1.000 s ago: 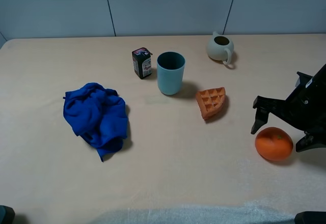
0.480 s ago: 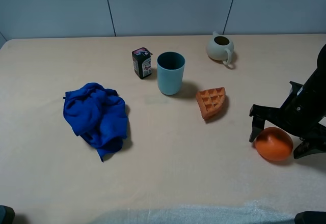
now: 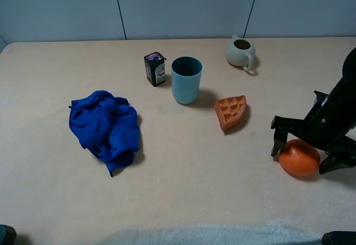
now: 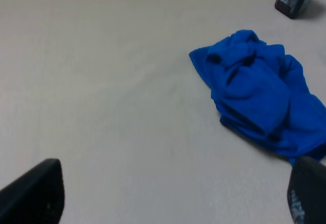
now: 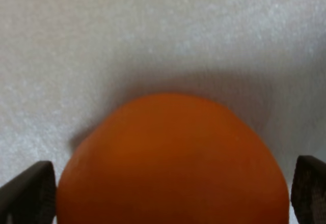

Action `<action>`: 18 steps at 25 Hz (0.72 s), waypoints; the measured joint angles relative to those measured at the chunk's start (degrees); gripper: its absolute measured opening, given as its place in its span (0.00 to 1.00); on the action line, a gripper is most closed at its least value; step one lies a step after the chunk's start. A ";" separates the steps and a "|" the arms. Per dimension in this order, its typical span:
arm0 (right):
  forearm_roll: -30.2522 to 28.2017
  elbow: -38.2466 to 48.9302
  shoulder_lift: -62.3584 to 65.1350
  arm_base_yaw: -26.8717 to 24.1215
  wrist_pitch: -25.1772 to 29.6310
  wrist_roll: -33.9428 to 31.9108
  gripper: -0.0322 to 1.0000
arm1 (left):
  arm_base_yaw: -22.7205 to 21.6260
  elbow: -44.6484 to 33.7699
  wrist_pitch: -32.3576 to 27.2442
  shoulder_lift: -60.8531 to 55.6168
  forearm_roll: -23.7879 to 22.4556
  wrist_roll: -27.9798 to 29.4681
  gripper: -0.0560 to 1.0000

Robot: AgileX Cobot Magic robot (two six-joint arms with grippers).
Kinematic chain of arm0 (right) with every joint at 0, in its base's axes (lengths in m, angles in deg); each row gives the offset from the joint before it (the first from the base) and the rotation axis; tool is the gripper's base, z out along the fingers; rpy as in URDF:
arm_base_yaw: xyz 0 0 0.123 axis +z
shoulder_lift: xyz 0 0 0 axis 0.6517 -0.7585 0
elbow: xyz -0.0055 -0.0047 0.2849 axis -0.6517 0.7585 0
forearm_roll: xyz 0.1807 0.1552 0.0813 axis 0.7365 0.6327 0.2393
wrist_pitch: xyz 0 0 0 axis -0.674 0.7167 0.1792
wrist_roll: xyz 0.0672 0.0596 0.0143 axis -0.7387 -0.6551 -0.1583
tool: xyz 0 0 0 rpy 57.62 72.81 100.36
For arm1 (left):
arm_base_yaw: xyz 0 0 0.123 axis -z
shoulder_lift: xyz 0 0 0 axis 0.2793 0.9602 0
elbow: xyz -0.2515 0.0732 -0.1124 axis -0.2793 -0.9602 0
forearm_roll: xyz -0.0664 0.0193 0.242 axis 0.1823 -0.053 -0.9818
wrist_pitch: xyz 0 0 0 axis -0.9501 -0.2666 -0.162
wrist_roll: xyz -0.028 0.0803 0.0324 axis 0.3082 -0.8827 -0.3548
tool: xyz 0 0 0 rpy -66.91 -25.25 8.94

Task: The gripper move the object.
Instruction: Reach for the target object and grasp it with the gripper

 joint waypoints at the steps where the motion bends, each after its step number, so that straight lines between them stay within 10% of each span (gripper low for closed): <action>1: 0.00 0.00 0.00 0.00 0.06 0.00 0.70 | 0.00 0.00 0.00 0.00 0.00 0.00 0.89; 18: 0.10 0.00 0.00 0.00 -1.04 0.14 0.57 | 0.00 0.00 0.00 0.00 0.00 0.00 0.89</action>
